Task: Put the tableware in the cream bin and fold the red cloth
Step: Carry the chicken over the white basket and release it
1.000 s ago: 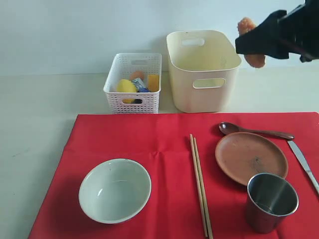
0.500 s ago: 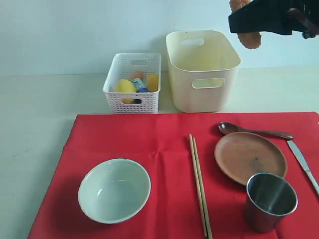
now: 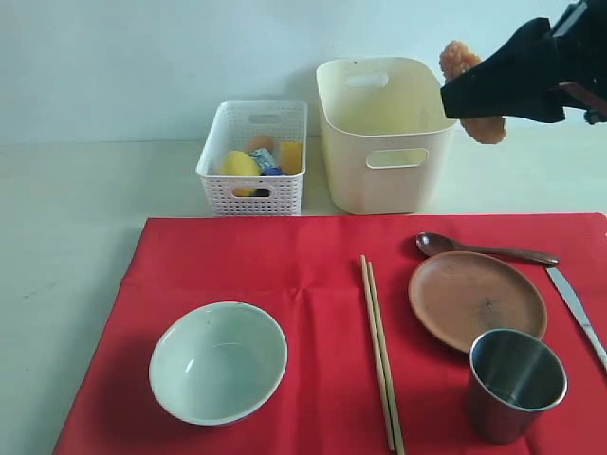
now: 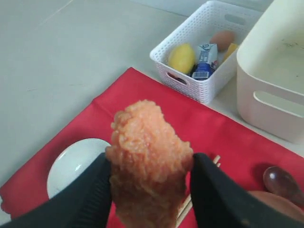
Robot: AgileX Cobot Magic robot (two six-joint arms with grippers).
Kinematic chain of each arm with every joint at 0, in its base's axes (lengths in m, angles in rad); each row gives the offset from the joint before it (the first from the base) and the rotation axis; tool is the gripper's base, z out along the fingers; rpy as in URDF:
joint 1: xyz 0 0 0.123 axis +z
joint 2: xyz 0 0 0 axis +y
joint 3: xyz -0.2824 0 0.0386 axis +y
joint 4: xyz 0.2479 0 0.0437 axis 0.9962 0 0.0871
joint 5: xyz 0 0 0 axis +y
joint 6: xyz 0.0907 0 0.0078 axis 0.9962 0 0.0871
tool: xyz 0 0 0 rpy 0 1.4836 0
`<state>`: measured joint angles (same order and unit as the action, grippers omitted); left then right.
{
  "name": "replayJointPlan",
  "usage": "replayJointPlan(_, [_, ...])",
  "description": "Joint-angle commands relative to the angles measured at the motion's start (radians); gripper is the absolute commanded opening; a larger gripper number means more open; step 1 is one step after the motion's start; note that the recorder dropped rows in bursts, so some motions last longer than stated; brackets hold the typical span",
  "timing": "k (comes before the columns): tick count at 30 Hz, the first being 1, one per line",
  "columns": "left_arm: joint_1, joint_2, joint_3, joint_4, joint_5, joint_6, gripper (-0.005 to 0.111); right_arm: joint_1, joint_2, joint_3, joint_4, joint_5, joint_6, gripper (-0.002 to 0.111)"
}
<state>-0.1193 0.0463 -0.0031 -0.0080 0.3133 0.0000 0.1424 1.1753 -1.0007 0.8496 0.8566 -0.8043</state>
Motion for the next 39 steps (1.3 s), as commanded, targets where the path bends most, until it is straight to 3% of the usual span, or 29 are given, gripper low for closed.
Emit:
replayJointPlan(1, [0.004,-0.004,0.003,-0.006,-0.006,-0.005,0.0,0.012,-0.066,0.035,-0.013,-0.081,0.033,0.003])
replayJointPlan(11, [0.004,-0.004,0.003,-0.006,-0.004,0.0,0.0,0.161,-0.176,0.083,-0.209,-0.195,0.145,0.0])
replayJointPlan(22, [0.004,-0.004,0.003,-0.006,-0.004,0.0,0.0,0.172,-0.178,0.088,-0.268,-0.215,0.231,0.0])
replayJointPlan(28, [0.004,-0.004,0.003,-0.006,-0.004,0.0,0.0,0.172,-0.12,0.088,-0.086,-0.184,0.07,0.0])
replayJointPlan(34, [0.004,-0.004,0.003,-0.006,-0.004,0.0,0.0,0.172,0.006,0.041,0.255,-0.117,-0.16,0.0])
replayJointPlan(39, [0.004,-0.004,0.003,-0.006,-0.004,0.0,0.0,0.172,0.192,-0.092,0.306,-0.088,-0.194,0.0])
